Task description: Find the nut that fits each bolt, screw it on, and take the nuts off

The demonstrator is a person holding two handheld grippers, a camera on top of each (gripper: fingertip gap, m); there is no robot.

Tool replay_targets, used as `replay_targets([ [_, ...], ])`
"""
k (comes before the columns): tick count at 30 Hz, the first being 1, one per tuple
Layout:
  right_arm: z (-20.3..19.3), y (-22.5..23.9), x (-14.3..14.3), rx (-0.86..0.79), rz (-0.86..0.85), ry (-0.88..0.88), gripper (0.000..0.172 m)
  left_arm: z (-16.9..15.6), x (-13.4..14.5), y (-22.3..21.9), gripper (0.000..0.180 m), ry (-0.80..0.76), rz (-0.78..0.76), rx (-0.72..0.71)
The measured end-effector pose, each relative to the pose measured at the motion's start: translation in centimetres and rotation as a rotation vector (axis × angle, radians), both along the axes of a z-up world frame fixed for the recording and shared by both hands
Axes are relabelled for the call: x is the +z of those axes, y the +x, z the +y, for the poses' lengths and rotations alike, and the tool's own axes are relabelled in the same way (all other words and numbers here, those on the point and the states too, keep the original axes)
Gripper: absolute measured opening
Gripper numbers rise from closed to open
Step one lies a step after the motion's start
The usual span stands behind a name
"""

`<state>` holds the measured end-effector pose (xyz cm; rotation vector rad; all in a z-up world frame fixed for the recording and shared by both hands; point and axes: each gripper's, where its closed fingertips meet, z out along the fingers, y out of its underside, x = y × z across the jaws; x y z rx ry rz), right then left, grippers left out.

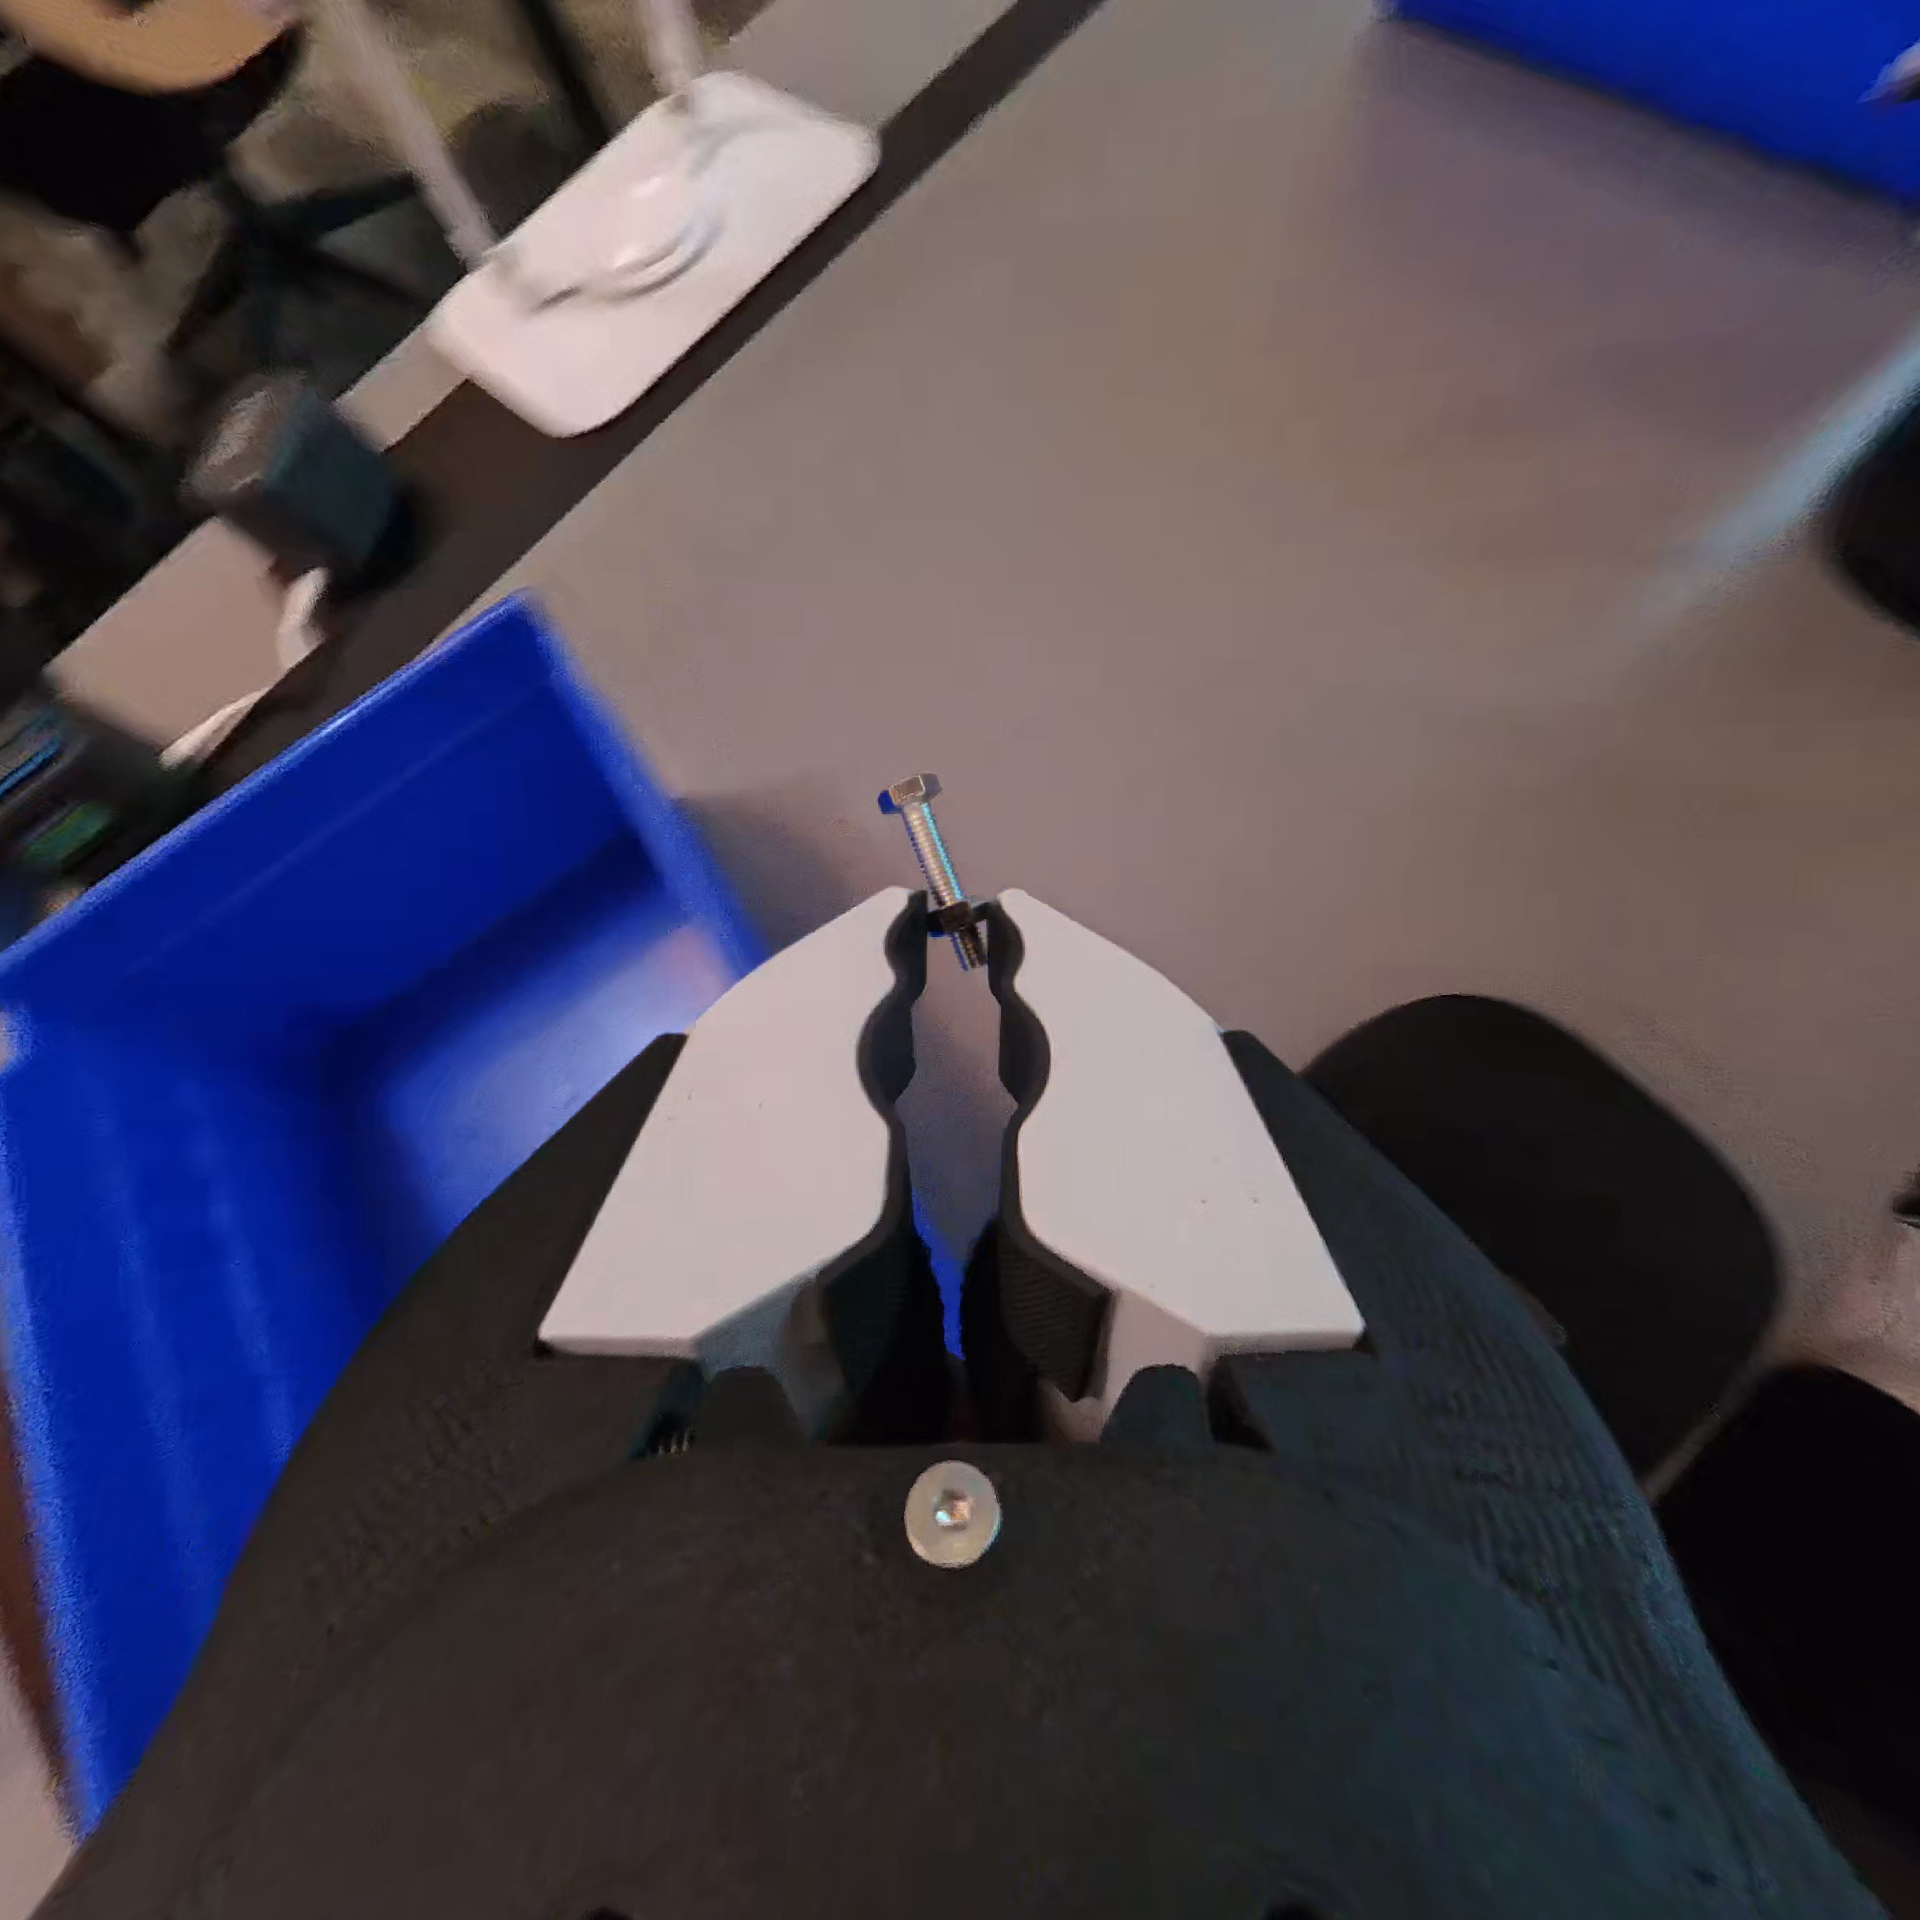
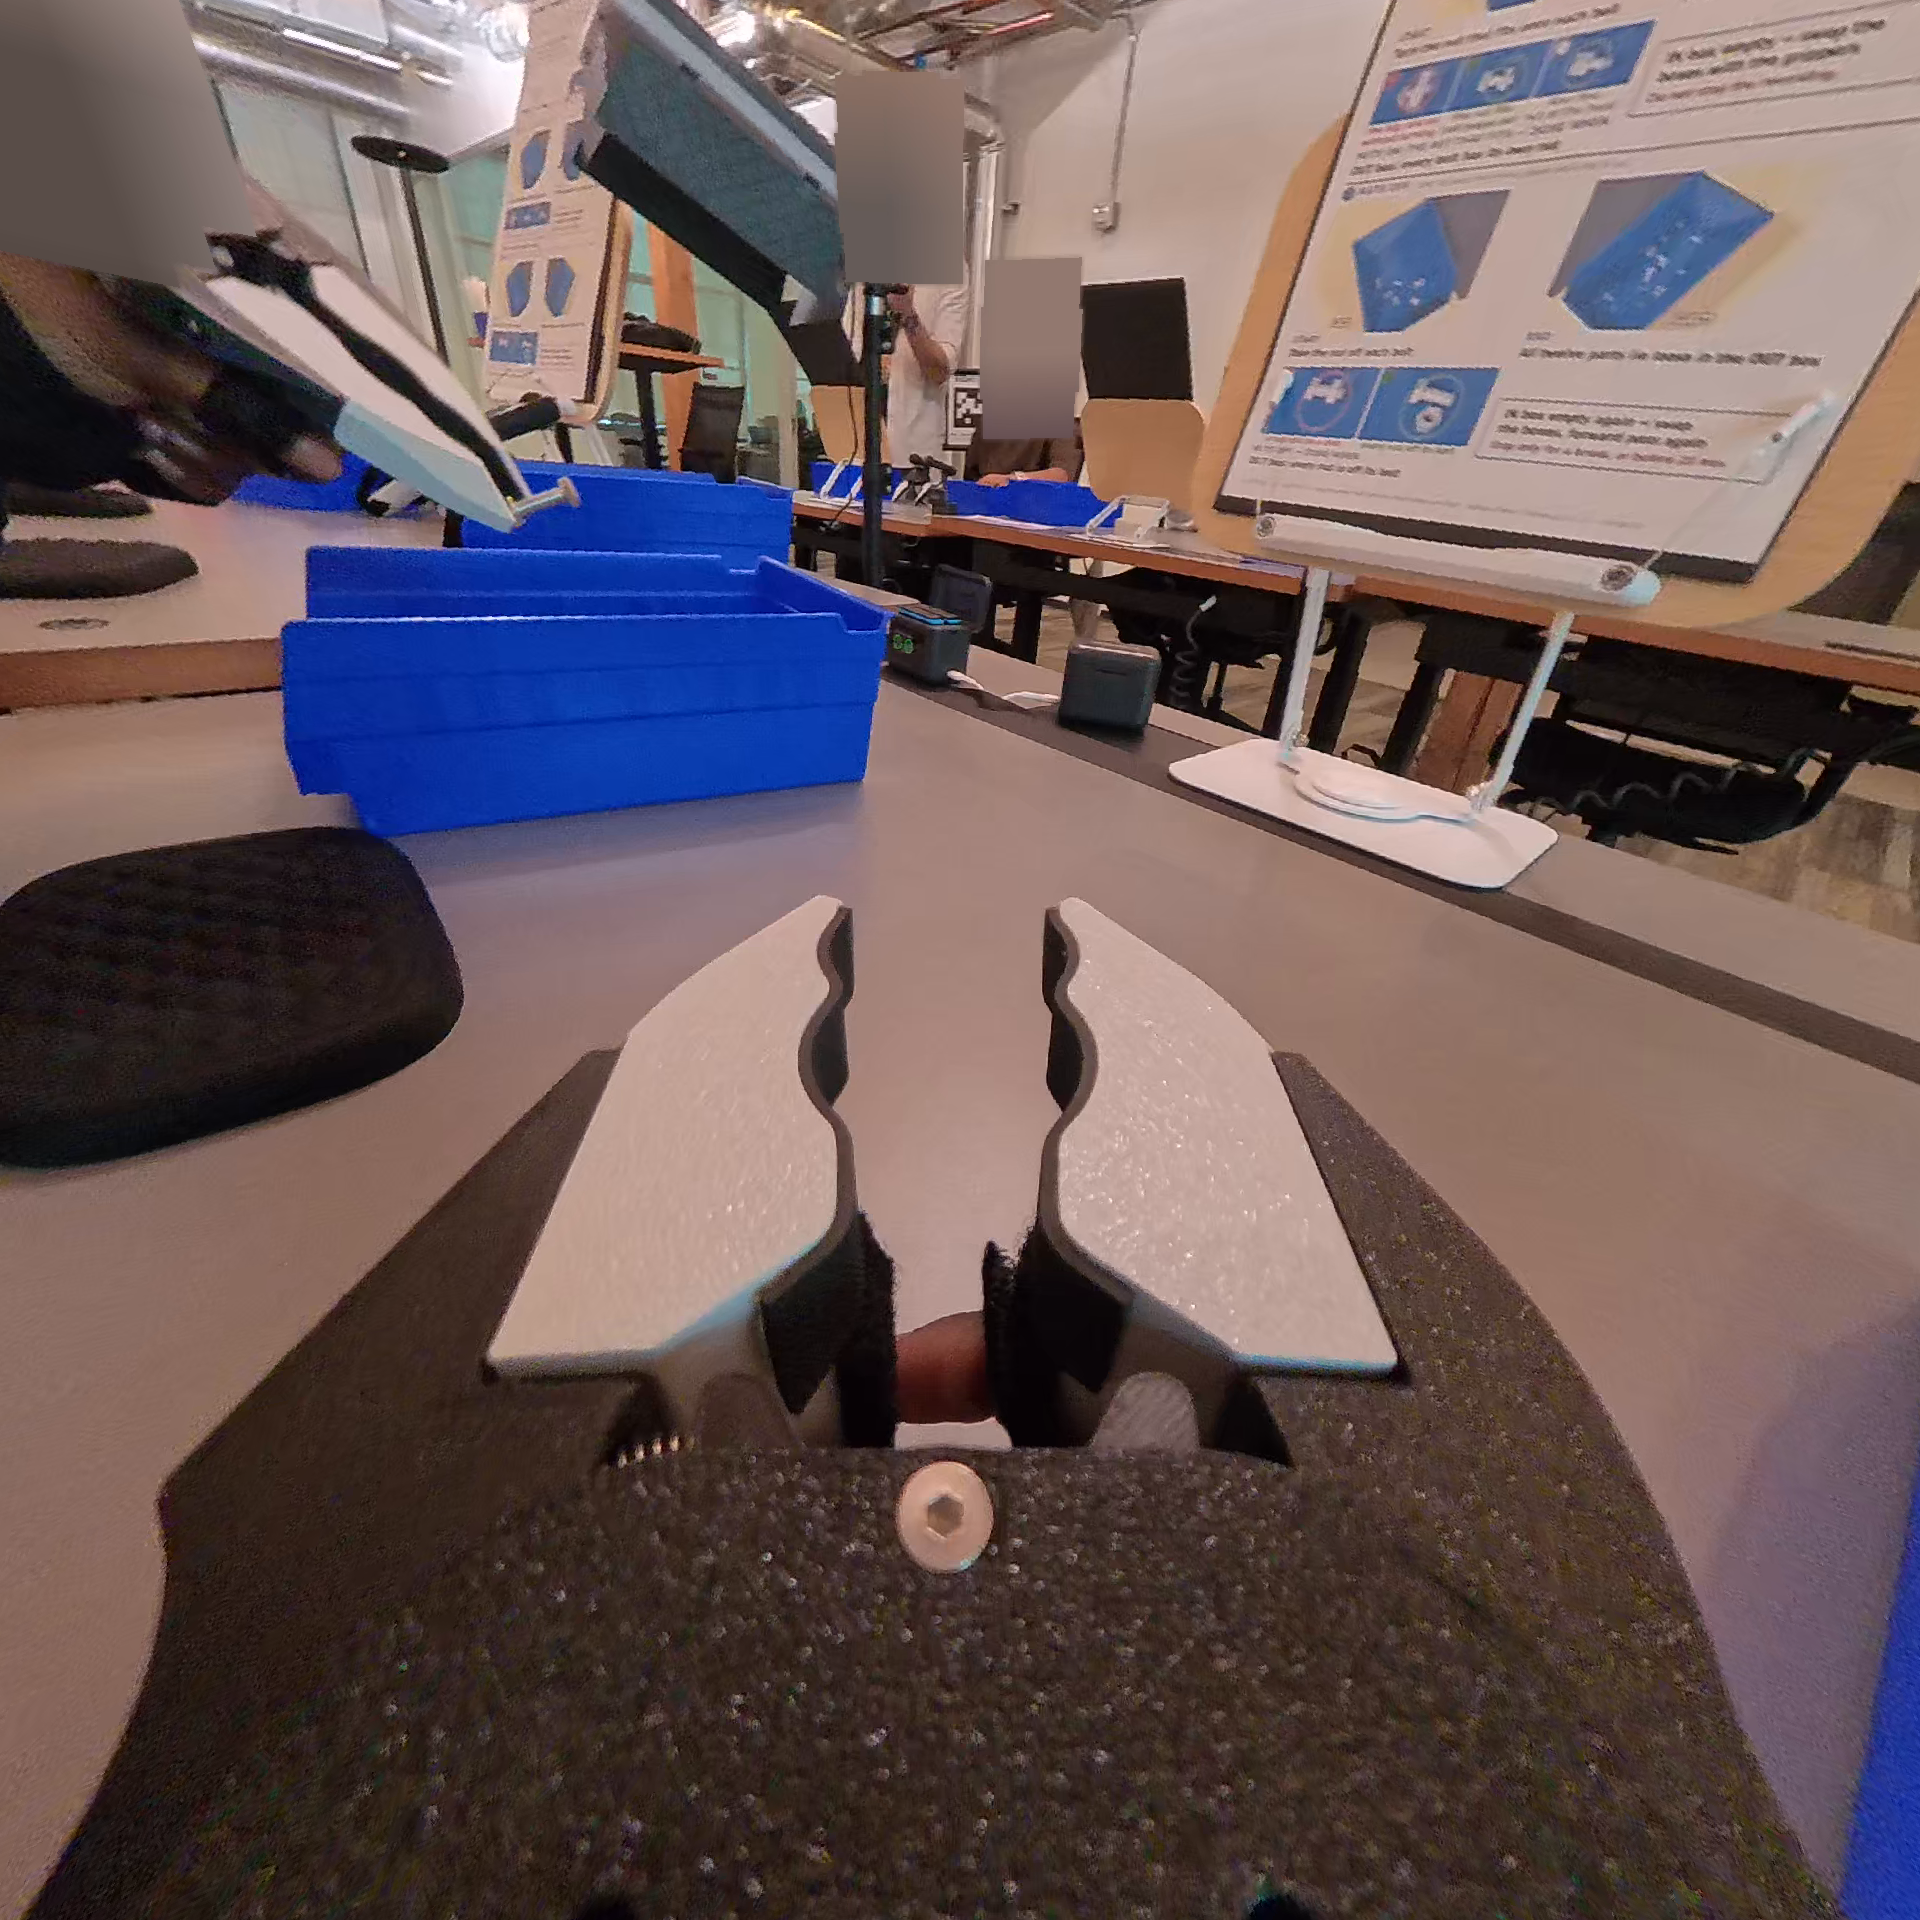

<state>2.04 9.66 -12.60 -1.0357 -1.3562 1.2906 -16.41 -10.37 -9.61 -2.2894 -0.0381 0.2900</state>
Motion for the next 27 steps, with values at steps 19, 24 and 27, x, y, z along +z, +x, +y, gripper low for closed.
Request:
replay_targets([
  [19, -7.7, 0.1, -4.3, 0.236, -0.072, 0.612, 0.031, 9.9, -8.7, 17.7, 0.011, -0.147, -0.541, -0.618],
  [24, -8.9, -0.1, -4.9, 0.209, -0.016, 0.869, 0.027, 10.2, -8.7, 19.0, 0.011, -0.151, -0.623, -0.660],
  [27, -9.1, -0.3, -5.6, 0.182, -0.012, 1.008, 0.025, 10.2, -8.6, 19.6, 0.011, -0.153, -0.654, -0.682],
])
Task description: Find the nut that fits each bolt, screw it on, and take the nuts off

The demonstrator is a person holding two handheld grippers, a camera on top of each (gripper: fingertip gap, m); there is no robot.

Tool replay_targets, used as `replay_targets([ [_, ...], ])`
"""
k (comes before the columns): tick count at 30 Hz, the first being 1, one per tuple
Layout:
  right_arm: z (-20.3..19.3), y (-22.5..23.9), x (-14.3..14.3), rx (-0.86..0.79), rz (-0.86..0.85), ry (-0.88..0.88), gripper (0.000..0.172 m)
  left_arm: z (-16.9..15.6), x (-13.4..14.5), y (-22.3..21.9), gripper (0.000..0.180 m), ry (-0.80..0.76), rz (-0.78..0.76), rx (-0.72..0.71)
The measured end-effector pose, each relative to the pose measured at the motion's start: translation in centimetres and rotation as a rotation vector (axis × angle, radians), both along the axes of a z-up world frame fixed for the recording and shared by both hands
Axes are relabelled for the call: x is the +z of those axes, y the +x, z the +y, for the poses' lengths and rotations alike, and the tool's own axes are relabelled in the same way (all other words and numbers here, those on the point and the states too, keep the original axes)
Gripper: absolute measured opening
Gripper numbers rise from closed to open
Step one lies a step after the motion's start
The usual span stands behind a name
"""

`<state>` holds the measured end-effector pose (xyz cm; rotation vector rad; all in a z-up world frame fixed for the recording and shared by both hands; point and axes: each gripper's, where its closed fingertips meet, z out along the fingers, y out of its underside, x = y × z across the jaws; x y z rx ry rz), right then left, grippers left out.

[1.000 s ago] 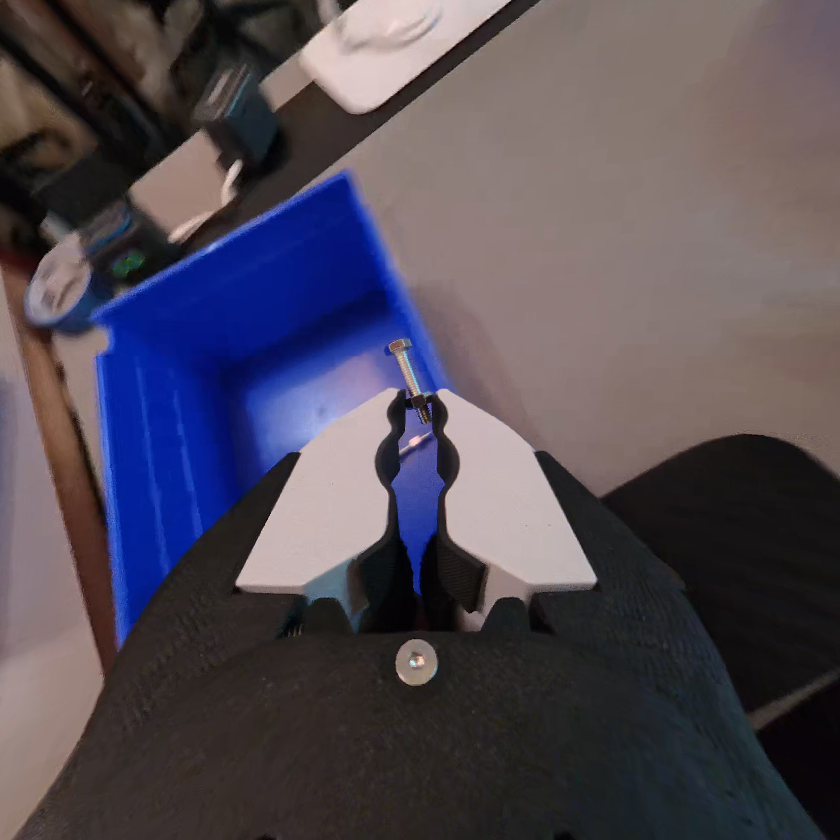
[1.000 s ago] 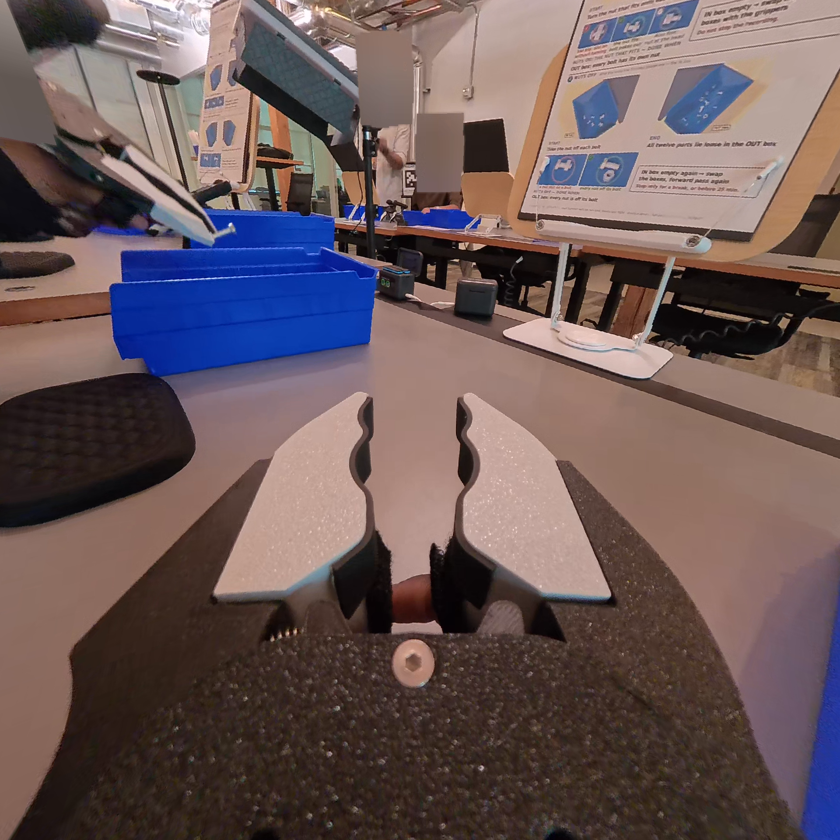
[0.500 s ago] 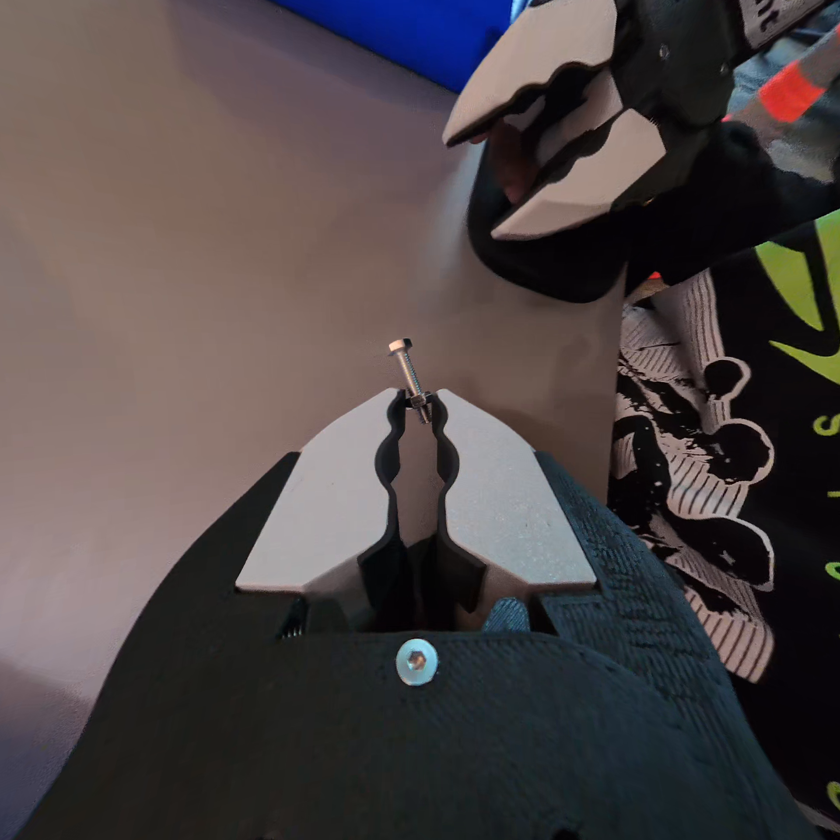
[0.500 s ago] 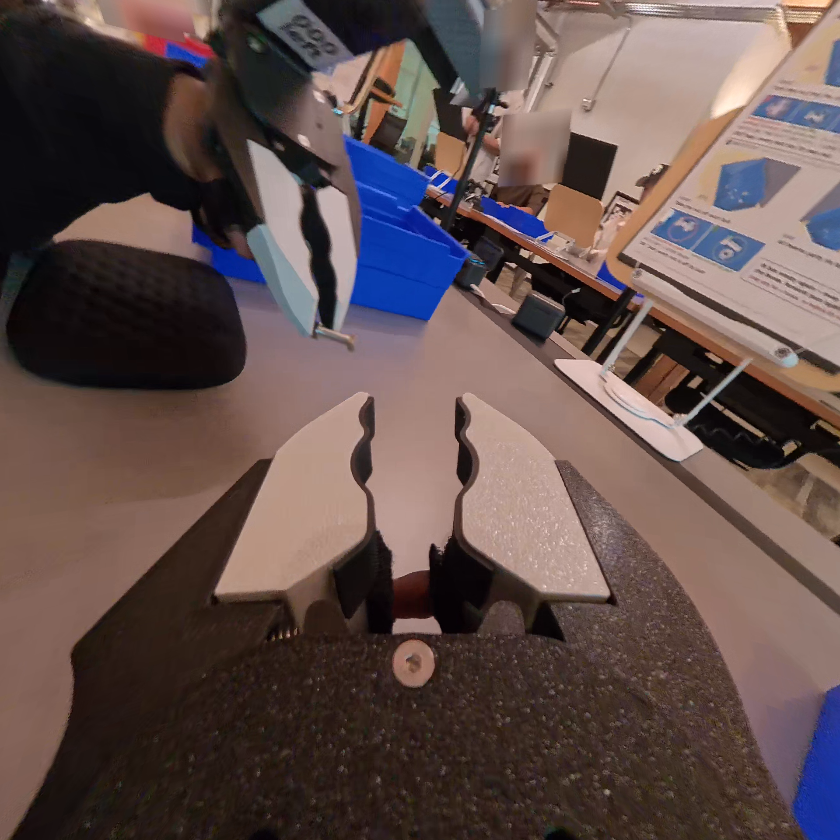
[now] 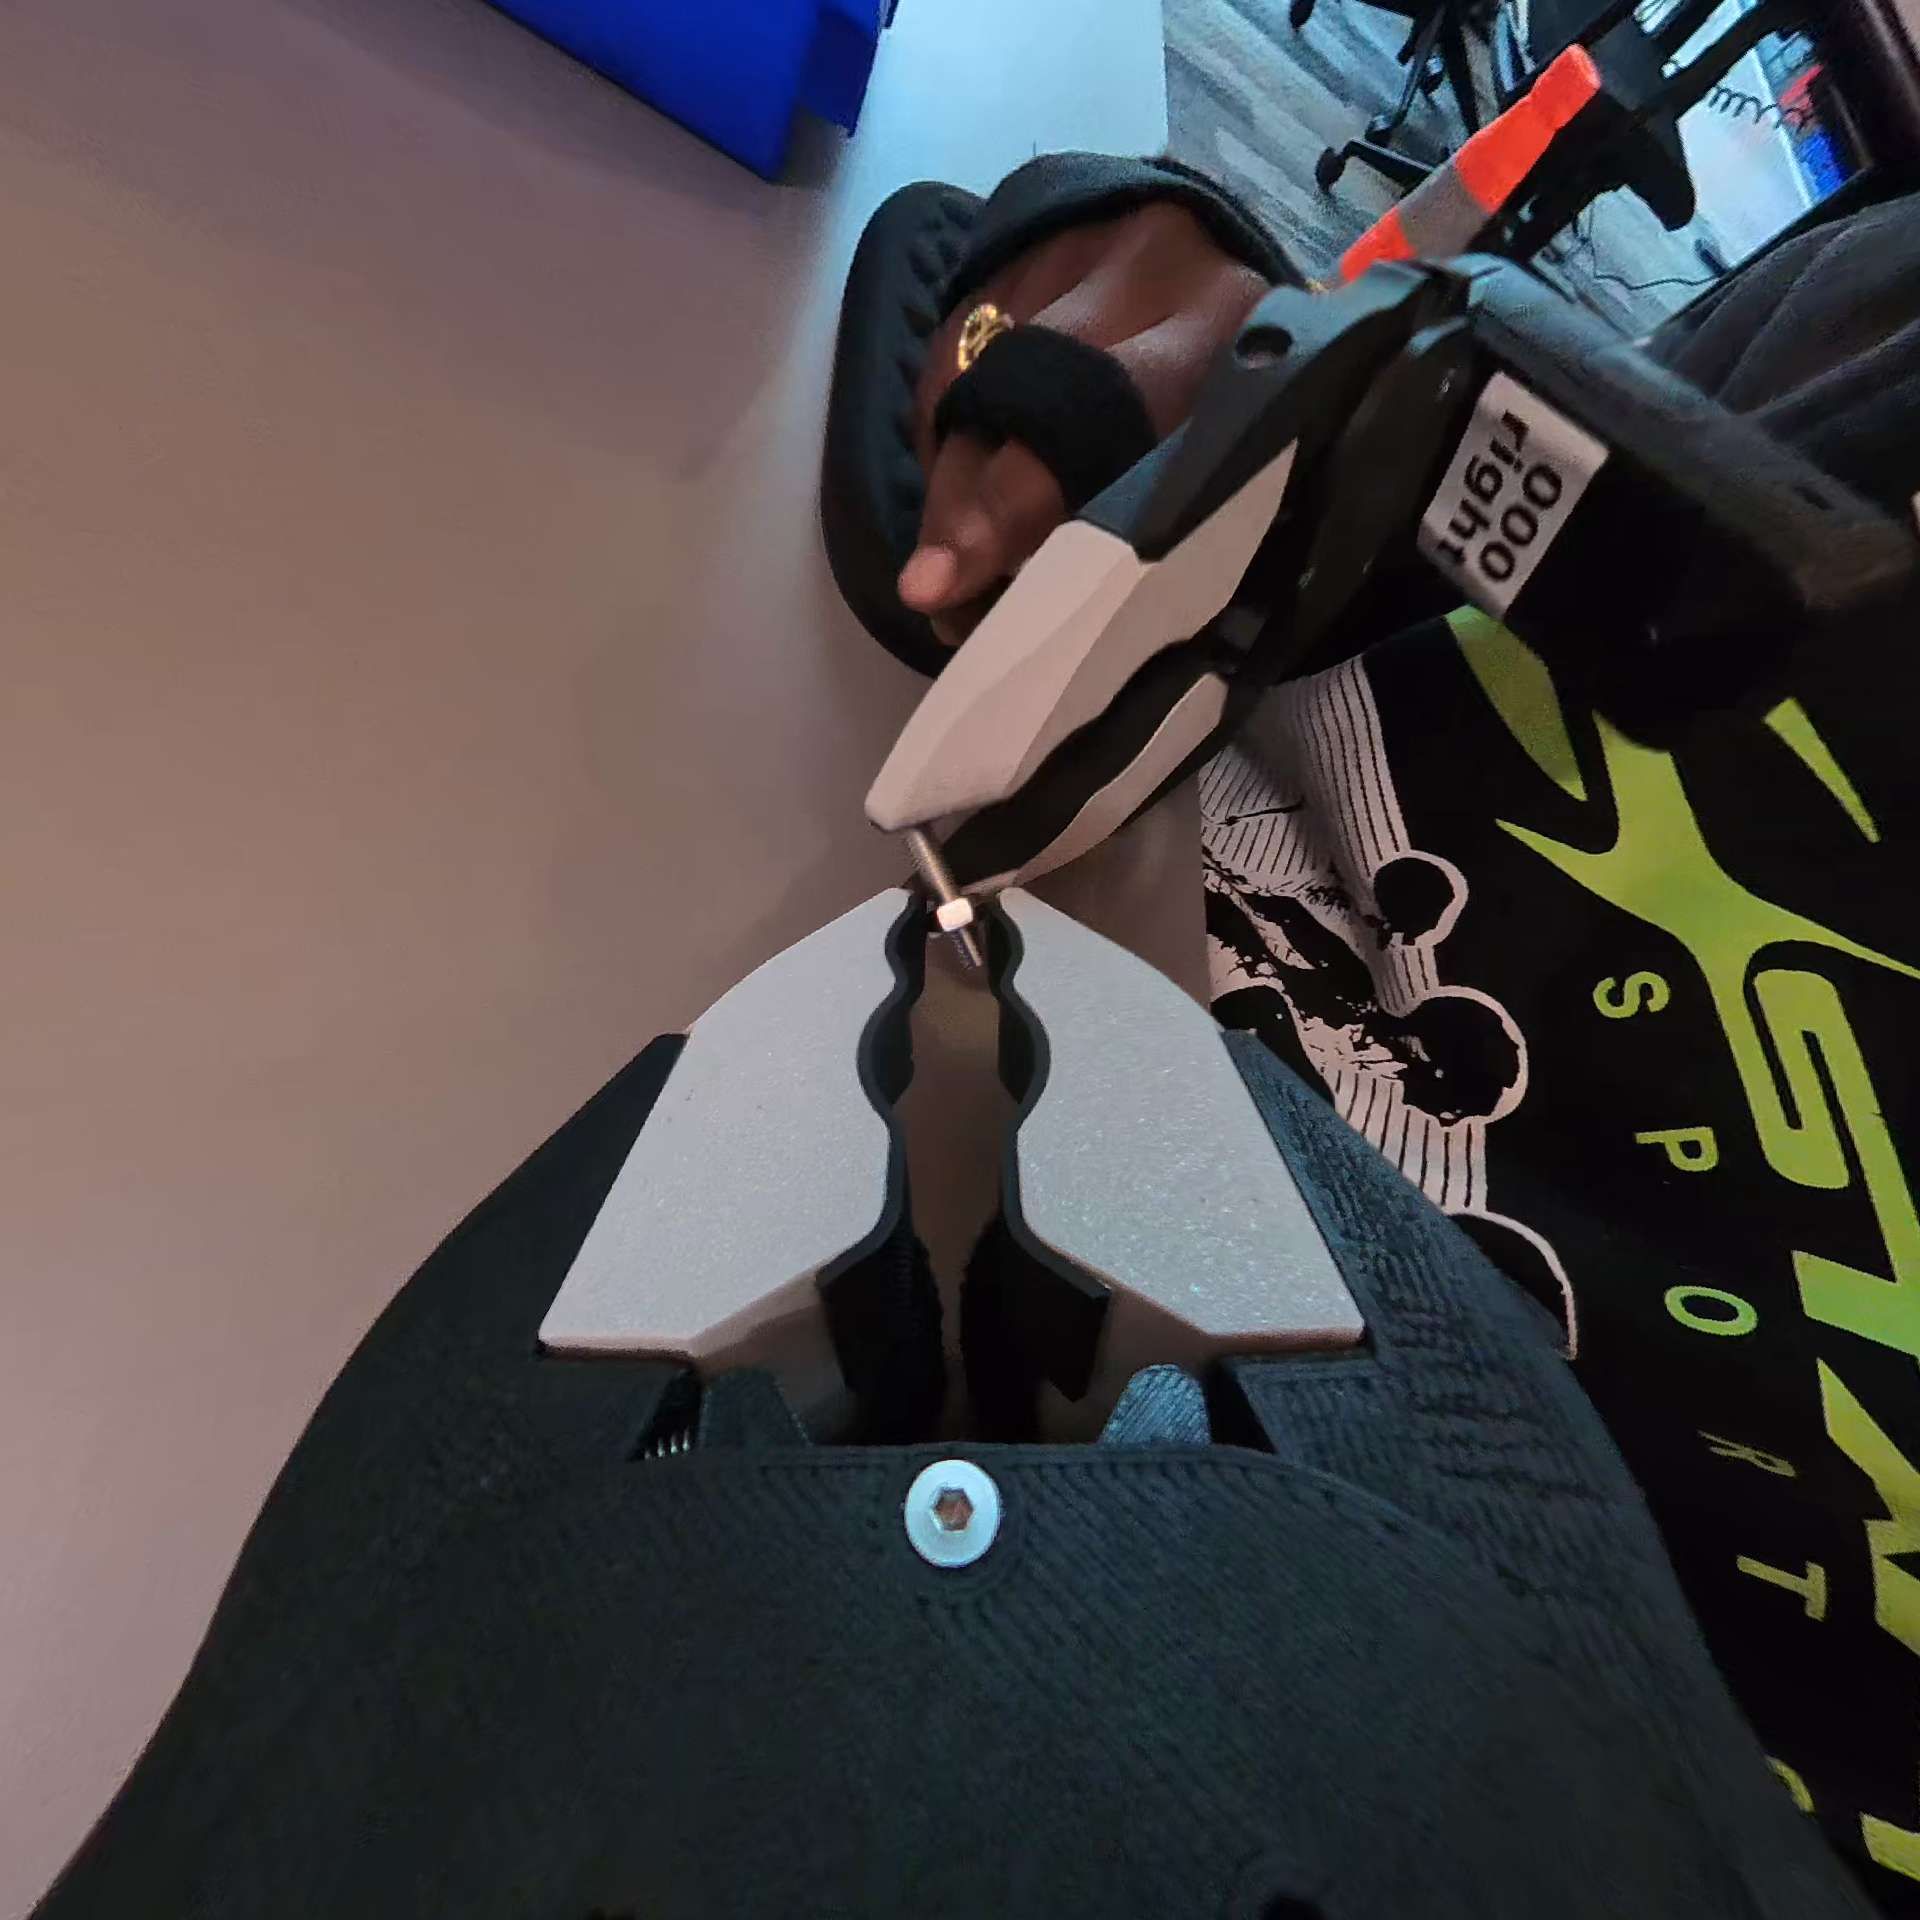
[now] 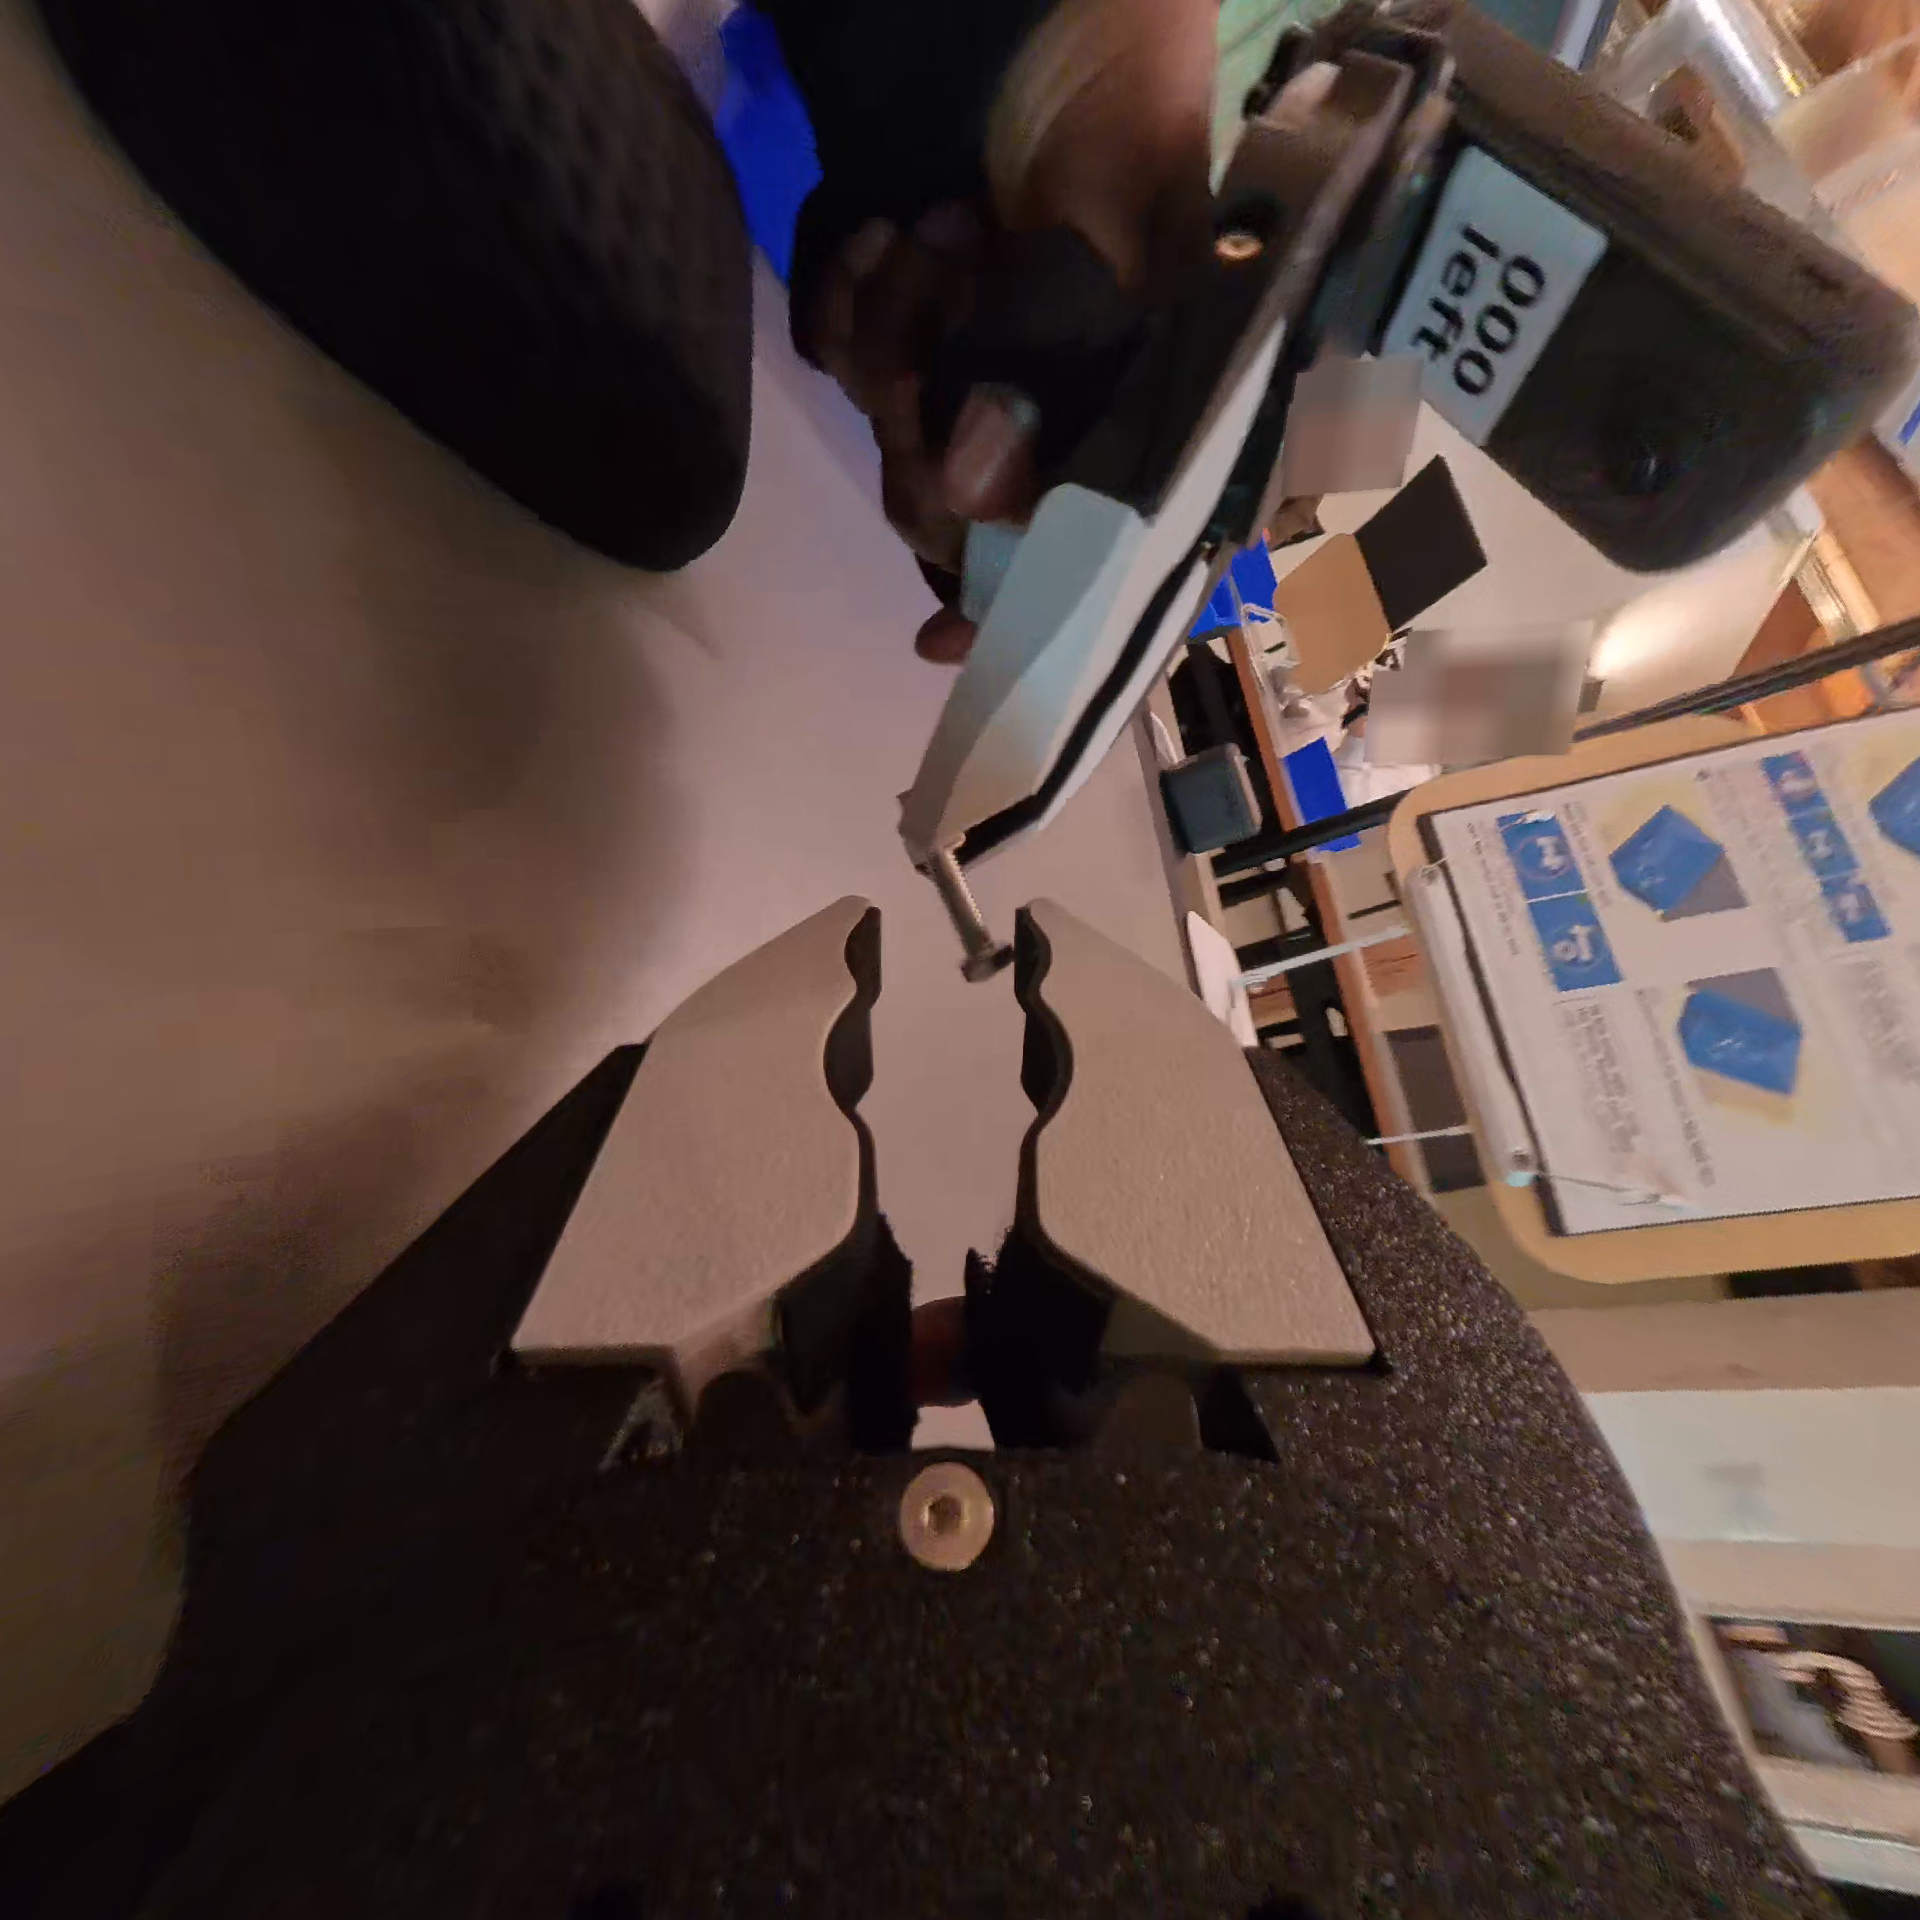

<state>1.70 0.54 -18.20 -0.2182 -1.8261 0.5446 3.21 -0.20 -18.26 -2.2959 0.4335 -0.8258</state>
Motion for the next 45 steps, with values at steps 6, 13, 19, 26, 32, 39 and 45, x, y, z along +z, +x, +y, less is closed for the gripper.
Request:
replay_targets([
  [6, 0.2, -0.1, 0.8, -0.007, 0.000, -0.108, 0.006, 0.5, 1.2, 0.1, 0.012, 0.109, -0.014, -0.014],
  [13, 2.4, 0.6, 6.3, 0.115, -0.124, -0.975, 0.006, 2.6, 7.3, -0.9, 0.032, 0.707, -0.034, 0.178],
  [19, 2.2, 1.4, 8.1, 0.287, -0.237, -1.303, 0.006, 3.4, 9.1, 0.3, 0.025, 0.866, -0.171, 0.297],
  [26, 1.0, 1.4, 8.0, 0.337, -0.286, -1.305, 0.006, 3.2, 9.2, 1.5, 0.012, 0.836, -0.247, 0.233],
  [32, 0.9, 1.5, 8.0, 0.346, -0.291, -1.295, 0.012, 2.8, 9.1, 1.1, 0.011, 0.817, -0.264, 0.224],
  [39, 2.7, 0.4, 7.4, 0.189, -0.195, -1.219, 0.015, 4.3, 5.0, -2.2, 0.011, 0.746, 0.320, 0.379],
  [45, 2.9, -0.9, 5.9, 0.060, -0.211, -1.135, 0.013, 4.6, 4.0, -2.0, 0.011, 0.722, 0.411, 0.366],
])
